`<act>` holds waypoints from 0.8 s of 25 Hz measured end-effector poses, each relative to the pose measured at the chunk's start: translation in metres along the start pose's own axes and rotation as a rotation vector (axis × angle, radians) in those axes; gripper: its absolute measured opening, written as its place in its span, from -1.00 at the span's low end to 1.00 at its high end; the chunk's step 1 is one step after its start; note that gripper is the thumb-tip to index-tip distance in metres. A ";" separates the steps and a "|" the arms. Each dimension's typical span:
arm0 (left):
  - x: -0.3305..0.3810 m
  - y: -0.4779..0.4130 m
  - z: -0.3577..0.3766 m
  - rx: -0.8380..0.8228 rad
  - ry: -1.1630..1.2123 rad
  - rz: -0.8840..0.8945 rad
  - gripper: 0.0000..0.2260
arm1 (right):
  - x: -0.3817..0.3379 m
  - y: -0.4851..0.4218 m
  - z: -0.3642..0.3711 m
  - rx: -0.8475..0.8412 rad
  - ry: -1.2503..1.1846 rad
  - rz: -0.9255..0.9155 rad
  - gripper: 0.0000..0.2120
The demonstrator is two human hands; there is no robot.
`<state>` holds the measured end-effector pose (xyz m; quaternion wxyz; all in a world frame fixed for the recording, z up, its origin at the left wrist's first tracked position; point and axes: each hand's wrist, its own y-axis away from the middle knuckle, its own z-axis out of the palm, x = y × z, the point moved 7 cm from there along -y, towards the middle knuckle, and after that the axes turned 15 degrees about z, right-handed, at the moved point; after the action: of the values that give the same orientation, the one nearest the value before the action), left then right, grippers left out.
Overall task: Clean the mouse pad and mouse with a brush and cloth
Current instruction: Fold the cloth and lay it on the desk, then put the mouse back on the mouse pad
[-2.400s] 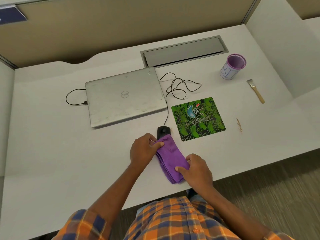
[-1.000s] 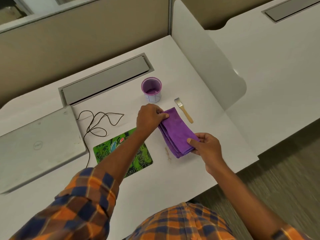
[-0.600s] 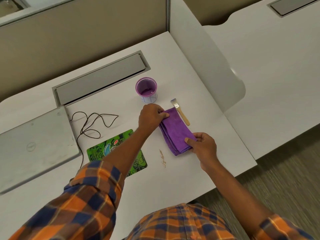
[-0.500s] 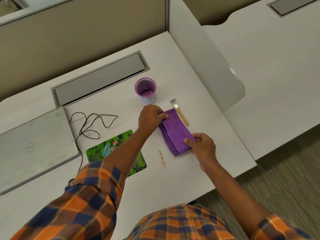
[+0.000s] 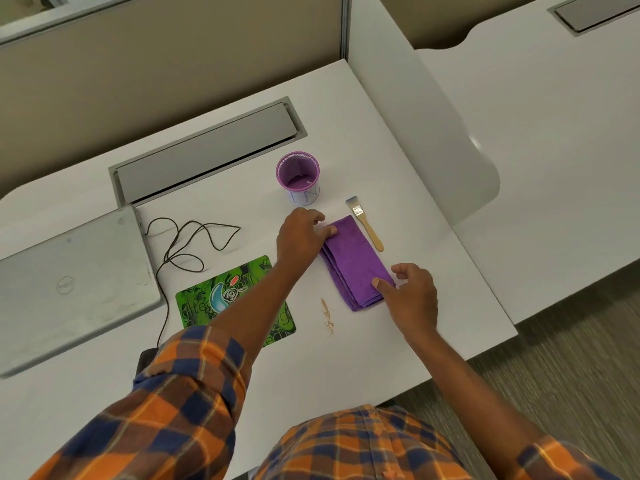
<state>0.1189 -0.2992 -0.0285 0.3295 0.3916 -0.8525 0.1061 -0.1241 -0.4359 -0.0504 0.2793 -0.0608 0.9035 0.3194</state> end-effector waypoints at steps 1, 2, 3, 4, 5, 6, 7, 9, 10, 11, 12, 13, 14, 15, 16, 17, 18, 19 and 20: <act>0.000 0.005 -0.005 0.037 0.009 -0.008 -0.64 | -0.005 0.004 -0.002 0.022 0.010 -0.038 -0.57; -0.001 0.013 -0.011 0.072 0.021 -0.016 -0.66 | -0.012 0.009 -0.002 0.026 0.008 -0.081 -0.59; -0.002 0.021 -0.017 0.101 0.038 -0.025 -0.69 | -0.020 0.016 -0.001 0.020 -0.002 -0.122 -0.61; -0.004 0.031 -0.024 0.126 0.060 -0.036 -0.72 | -0.028 0.022 0.002 0.006 -0.014 -0.157 -0.64; -0.006 0.042 -0.031 0.151 0.082 -0.051 -0.75 | -0.036 0.030 0.006 -0.012 -0.022 -0.186 -0.67; -0.008 0.055 -0.038 0.180 0.101 -0.068 -0.78 | -0.044 0.038 0.013 -0.033 -0.029 -0.207 -0.70; -0.013 0.071 -0.047 0.213 0.121 -0.093 -0.80 | -0.052 0.049 0.022 -0.061 -0.034 -0.223 -0.72; -0.026 0.104 -0.066 0.274 0.166 -0.150 -0.81 | -0.066 0.072 0.043 -0.139 -0.059 -0.237 -0.77; -0.034 0.122 -0.075 0.305 0.193 -0.180 -0.81 | -0.072 0.085 0.056 -0.193 -0.065 -0.247 -0.78; -0.044 0.141 -0.085 0.338 0.224 -0.212 -0.82 | -0.077 0.099 0.070 -0.250 -0.064 -0.264 -0.79; -0.055 0.161 -0.097 0.379 0.257 -0.244 -0.83 | -0.082 0.117 0.086 -0.310 -0.054 -0.281 -0.81; -0.066 0.180 -0.107 0.419 0.284 -0.273 -0.85 | -0.086 0.133 0.101 -0.361 -0.045 -0.288 -0.83; -0.077 0.198 -0.118 0.453 0.300 -0.304 -0.86 | -0.088 0.148 0.116 -0.410 -0.040 -0.283 -0.84; -0.090 0.216 -0.128 0.482 0.302 -0.337 -0.87 | -0.089 0.164 0.132 -0.460 -0.039 -0.269 -0.84; -0.102 0.234 -0.137 0.505 0.302 -0.371 -0.87 | -0.090 0.179 0.147 -0.508 -0.040 -0.255 -0.83; -0.117 0.253 -0.147 0.529 0.302 -0.409 -0.86 | -0.090 0.196 0.163 -0.556 -0.037 -0.243 -0.83; -0.131 0.271 -0.155 0.552 0.307 -0.445 -0.86 | -0.090 0.211 0.177 -0.595 -0.027 -0.233 -0.83; -0.144 0.287 -0.163 0.574 0.312 -0.477 -0.86 | -0.091 0.225 0.191 -0.630 -0.013 -0.226 -0.83; -0.157 0.303 -0.171 0.593 0.309 -0.506 -0.87 | -0.091 0.238 0.205 -0.662 0.007 -0.221 -0.83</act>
<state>0.0518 0.0732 0.0233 0.3423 0.6461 -0.6023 0.3204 -0.0214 -0.1289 -0.0029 0.2742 -0.2467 0.7397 0.5629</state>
